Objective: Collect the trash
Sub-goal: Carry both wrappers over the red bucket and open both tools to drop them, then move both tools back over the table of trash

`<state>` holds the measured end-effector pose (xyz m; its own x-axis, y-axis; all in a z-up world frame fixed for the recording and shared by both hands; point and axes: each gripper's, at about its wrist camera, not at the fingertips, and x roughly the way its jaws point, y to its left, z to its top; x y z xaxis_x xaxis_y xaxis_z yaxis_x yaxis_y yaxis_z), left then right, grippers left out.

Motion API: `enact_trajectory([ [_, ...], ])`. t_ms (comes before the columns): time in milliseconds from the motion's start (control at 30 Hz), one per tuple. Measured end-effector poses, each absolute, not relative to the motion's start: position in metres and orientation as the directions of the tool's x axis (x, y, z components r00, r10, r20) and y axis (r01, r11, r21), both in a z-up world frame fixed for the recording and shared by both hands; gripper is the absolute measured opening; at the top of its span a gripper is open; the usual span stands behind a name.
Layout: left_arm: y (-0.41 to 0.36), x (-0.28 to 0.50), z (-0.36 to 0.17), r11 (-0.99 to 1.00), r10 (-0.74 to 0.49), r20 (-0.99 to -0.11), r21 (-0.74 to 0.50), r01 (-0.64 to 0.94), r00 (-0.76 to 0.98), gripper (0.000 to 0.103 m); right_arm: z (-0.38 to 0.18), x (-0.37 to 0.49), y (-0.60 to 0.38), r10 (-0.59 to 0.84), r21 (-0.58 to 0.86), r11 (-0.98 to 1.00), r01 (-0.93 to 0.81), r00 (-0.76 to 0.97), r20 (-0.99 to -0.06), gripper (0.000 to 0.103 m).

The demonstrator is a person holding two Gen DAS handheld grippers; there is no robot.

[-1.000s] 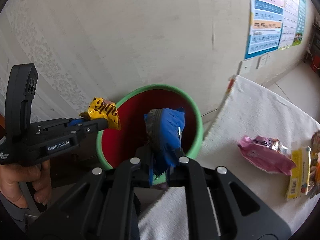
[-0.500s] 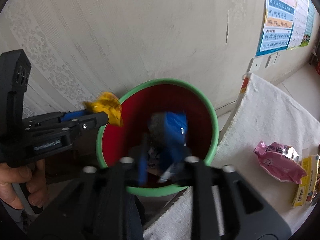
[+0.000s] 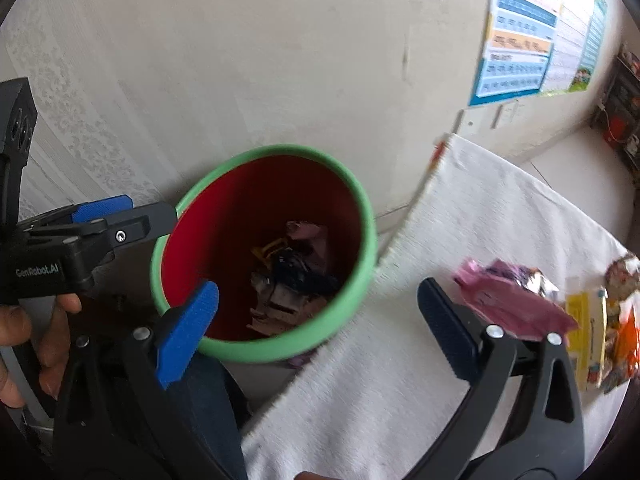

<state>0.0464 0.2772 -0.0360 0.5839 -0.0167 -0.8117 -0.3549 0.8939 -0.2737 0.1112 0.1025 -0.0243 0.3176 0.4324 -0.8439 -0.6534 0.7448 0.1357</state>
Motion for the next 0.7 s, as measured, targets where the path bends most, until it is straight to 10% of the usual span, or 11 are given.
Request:
enact_trajectory([
  [700, 0.129, 0.089, -0.01, 0.963, -0.142, -0.788, -0.249, -0.1, 0.599, 0.095, 0.005, 0.126, -0.098, 0.229, 0.053, 0.945, -0.324, 0.536, -0.813, 0.098],
])
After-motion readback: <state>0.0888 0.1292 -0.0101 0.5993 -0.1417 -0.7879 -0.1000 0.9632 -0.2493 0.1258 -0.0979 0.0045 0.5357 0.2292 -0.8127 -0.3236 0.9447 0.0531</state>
